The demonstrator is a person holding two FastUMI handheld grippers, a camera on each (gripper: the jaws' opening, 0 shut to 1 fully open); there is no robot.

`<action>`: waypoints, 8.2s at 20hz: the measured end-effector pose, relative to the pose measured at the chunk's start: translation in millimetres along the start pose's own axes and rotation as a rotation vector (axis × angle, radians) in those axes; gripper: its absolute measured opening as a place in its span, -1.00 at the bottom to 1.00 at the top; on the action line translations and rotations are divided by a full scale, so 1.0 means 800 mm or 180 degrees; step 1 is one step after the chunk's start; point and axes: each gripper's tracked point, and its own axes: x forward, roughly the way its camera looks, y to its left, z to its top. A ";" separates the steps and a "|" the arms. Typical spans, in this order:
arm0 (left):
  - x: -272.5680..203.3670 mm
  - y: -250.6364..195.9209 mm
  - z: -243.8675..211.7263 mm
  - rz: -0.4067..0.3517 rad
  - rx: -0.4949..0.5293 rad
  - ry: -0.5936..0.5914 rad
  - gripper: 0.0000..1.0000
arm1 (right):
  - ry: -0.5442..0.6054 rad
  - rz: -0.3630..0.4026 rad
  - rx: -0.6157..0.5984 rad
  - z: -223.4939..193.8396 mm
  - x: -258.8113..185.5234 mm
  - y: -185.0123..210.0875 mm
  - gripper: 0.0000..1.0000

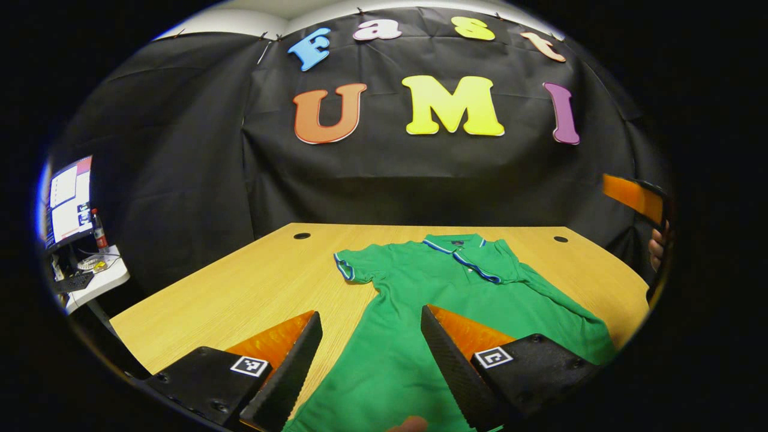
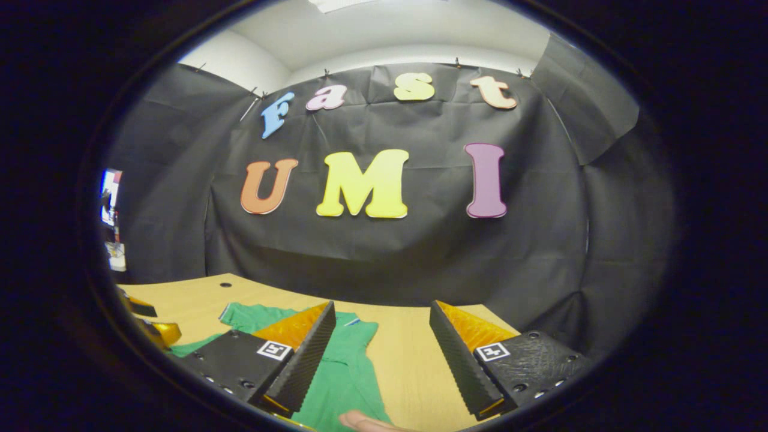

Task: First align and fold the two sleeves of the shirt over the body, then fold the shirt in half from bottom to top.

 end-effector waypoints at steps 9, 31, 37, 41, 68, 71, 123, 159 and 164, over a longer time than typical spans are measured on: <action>0.101 0.018 0.121 -0.0015 -0.0440 0.0133 1.00 | -0.0096 -0.0126 -0.0040 -0.033 -0.104 -0.057 0.90; 0.353 0.073 -0.010 0.0323 -0.1447 0.1299 0.31 | 0.0275 0.0440 0.0546 -0.175 -0.172 -0.047 0.91; 0.360 0.062 -0.013 0.0366 -0.0906 0.1390 -0.82 | 0.0461 0.0430 0.0616 -0.195 -0.171 -0.049 0.83; 0.353 0.046 0.008 0.0410 -0.0660 0.1340 -0.88 | 0.0403 0.0369 0.0676 -0.188 -0.173 -0.055 0.83; 0.111 -0.209 0.120 -0.0668 0.0167 0.0174 1.00 | 0.0128 0.0362 0.0296 -0.140 -0.247 -0.017 0.83; 0.061 -0.173 0.109 -0.0682 0.0080 0.0079 1.00 | 0.0034 0.0336 0.0208 -0.128 -0.271 -0.009 0.83; 0.026 -0.021 0.036 -0.0738 0.0210 -0.0357 -0.83 | 0.0786 0.0269 0.0388 -0.113 -0.069 0.045 -0.98; 0.471 -0.129 0.149 -0.0879 0.0136 -0.0934 -0.78 | 0.0409 -0.0613 0.0549 -0.169 0.461 0.027 -0.94; 0.472 -0.132 0.145 -0.0943 0.0037 -0.0939 1.00 | 0.0428 -0.0651 0.0541 -0.170 0.460 0.029 0.63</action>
